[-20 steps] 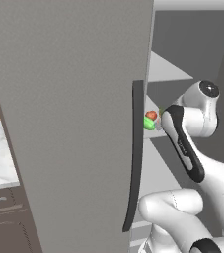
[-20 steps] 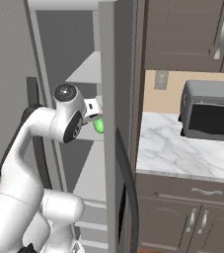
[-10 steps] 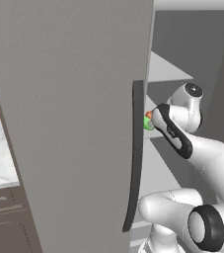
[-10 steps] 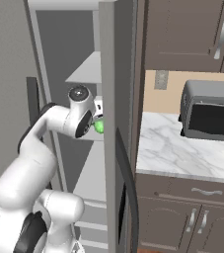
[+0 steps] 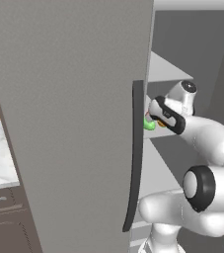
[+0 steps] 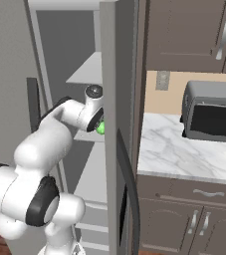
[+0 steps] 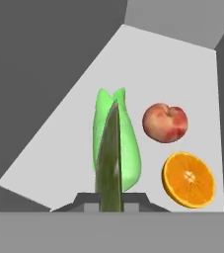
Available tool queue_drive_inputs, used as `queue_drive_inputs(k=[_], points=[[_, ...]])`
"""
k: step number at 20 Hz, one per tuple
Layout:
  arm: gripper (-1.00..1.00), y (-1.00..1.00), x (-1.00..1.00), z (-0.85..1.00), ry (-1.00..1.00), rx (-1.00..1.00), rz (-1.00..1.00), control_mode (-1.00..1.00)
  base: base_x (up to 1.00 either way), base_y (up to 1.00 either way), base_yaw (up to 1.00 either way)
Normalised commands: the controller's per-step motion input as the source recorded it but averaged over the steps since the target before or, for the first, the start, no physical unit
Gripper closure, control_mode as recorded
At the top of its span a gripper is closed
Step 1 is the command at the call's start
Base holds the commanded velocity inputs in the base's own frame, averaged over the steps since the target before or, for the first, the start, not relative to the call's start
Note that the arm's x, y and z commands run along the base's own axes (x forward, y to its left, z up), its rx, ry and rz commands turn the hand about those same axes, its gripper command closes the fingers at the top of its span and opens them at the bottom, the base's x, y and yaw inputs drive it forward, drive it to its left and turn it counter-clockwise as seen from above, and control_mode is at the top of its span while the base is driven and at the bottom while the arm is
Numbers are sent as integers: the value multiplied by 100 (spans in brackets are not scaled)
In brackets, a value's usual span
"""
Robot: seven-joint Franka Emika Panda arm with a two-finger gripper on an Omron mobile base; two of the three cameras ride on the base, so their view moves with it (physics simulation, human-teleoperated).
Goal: Take the corn and lemon wedge from the highest rack and move them to the second highest rack where the peach and orange are located, to maximize freezer space. Close the freezer door after rearranging.
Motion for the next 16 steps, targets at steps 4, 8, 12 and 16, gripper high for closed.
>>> queue_drive_inputs(k=[4, 8, 12, 16], points=[[100, -9, 50, -26, 0, 1, 0, -100, 0, 0, 0], [100, -1, 36, -46, 0, 0, 0, -100, 0, 0, 0], [100, 0, 34, -38, 0, 0, 0, -100, 0, 0, 0], [100, 0, 40, -15, 0, 1, 0, -100, 0, 0, 0]])
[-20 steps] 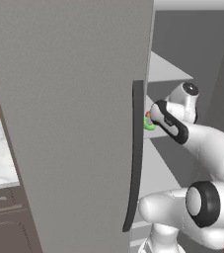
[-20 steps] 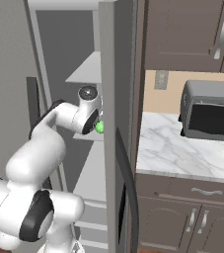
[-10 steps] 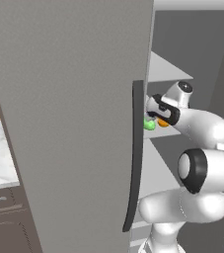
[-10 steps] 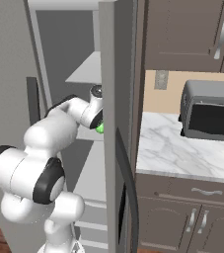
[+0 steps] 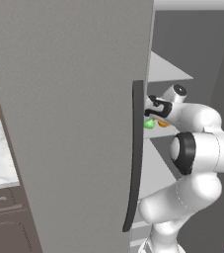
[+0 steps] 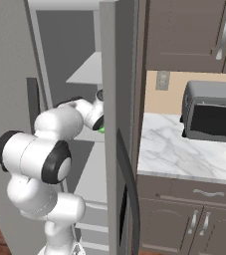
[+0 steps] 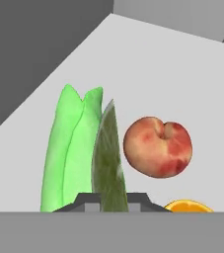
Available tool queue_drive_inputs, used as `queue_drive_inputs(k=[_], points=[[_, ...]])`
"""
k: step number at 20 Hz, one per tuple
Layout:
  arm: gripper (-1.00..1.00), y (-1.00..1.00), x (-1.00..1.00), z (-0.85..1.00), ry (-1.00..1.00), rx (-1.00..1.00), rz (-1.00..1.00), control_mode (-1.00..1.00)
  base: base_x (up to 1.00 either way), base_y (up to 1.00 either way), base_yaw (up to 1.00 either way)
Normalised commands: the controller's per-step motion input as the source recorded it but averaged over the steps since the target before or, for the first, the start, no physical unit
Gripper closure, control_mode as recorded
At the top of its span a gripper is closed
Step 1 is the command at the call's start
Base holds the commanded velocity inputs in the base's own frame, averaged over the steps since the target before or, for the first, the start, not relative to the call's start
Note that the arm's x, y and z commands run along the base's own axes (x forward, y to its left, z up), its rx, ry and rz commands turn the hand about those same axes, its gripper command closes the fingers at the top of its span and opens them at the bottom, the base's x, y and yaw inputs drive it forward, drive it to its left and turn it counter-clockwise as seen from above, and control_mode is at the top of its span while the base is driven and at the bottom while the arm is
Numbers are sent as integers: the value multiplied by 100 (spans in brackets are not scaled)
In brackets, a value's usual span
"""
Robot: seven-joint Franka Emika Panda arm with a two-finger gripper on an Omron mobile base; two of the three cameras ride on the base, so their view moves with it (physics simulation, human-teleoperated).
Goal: Take the corn and lemon wedge from the highest rack and move them to the second highest rack where the peach and orange are located, to maximize freezer space. Close the freezer door after rearranging.
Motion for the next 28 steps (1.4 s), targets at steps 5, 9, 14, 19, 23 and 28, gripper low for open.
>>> queue_drive_inputs(k=[5, 9, 14, 19, 23, 28], points=[[100, 0, 35, -12, 0, 0, 0, -100, 0, 0, 0], [-100, 0, 24, -14, 0, 0, 0, -100, 0, 0, 0], [-100, -2, 9, -2, -4, 0, 0, -100, 0, 0, 0], [-100, 0, 0, 0, -9, 0, 0, -100, 0, 0, 0], [-100, 0, -57, 1, -10, 0, 0, -100, 0, 0, 0], [-100, 0, -91, 8, -7, 0, 0, -100, 0, 0, 0]])
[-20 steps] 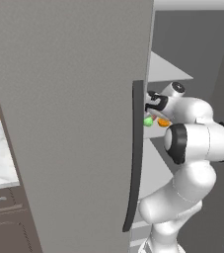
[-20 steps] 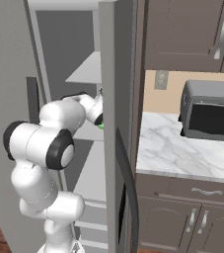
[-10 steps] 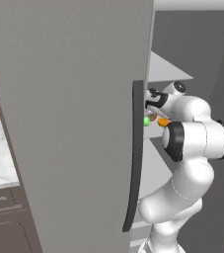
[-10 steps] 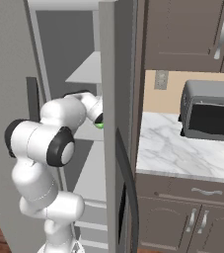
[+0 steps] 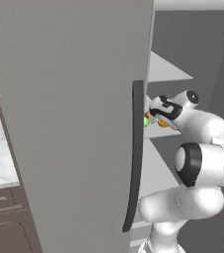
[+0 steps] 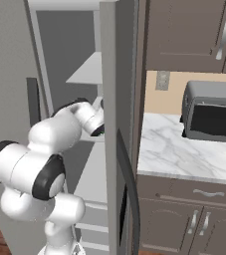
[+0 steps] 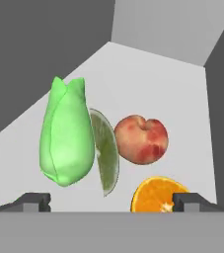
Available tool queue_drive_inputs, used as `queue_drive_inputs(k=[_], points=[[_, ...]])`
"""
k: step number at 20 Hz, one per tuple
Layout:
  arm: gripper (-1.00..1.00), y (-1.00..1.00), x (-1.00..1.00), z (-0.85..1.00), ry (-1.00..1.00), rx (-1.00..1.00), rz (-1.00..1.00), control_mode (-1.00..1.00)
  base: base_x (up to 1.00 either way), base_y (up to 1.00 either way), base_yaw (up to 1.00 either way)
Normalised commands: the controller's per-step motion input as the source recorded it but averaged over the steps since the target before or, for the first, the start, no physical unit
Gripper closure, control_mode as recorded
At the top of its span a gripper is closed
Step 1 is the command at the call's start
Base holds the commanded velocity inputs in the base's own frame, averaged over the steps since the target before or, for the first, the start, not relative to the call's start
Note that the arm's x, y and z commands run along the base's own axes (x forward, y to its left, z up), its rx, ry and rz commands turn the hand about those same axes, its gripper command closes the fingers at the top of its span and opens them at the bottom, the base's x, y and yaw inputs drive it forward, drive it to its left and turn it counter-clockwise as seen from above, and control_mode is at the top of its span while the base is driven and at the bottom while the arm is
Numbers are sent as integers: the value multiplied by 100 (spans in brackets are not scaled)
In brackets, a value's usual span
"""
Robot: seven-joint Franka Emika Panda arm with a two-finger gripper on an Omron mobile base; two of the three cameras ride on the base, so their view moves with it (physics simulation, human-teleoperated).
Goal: Take the corn and lemon wedge from the highest rack and move them to the second highest rack where the peach and orange are located, to maximize freezer space. Close the freezer door after rearranging.
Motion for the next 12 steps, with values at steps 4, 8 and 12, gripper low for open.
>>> queue_drive_inputs(k=[4, 8, 12], points=[[-100, 4, -77, 19, 0, 0, 0, -100, 0, 0, 0], [-100, 40, -49, 41, 0, 0, 0, -100, 0, 0, 0], [-100, 15, -64, 54, 2, 0, 0, -100, 0, 0, 0]])
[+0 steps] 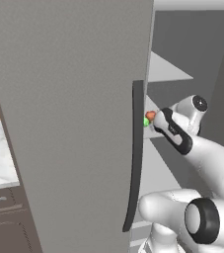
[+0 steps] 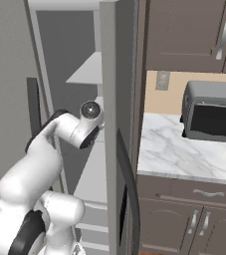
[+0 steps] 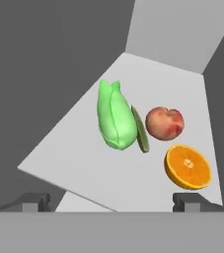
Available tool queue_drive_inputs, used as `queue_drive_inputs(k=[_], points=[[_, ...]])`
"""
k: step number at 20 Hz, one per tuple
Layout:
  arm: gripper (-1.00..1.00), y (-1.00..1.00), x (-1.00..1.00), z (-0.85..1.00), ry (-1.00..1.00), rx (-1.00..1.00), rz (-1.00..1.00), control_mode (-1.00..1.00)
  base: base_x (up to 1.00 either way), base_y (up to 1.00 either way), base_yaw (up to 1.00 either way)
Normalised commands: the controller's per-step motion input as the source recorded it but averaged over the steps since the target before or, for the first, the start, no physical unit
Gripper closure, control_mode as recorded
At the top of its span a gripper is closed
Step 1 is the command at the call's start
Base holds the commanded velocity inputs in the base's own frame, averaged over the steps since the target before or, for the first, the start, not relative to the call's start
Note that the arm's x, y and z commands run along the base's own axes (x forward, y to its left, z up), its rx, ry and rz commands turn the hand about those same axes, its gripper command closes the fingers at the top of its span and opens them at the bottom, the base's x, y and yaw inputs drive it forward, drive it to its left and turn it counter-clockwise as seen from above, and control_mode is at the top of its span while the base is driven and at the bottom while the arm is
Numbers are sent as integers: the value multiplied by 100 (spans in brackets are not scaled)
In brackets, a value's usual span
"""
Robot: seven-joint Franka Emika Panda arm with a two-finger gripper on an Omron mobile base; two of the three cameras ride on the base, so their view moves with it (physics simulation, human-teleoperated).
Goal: Take the corn and lemon wedge from the highest rack and move them to the second highest rack where the peach and orange are located, to maximize freezer space. Close the freezer door after rearranging.
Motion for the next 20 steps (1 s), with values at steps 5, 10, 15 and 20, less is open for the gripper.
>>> queue_drive_inputs(k=[5, 10, 15, 20], points=[[-100, 0, -99, 57, 1, 0, -3, -100, 0, 0, 0], [-100, 1, -90, 78, 2, 0, -9, -100, 0, 0, 0], [-100, 0, -97, 100, 11, 0, -10, -100, 0, 0, 0], [-100, 16, -97, 80, 5, 0, -9, -100, 0, 0, 0]])
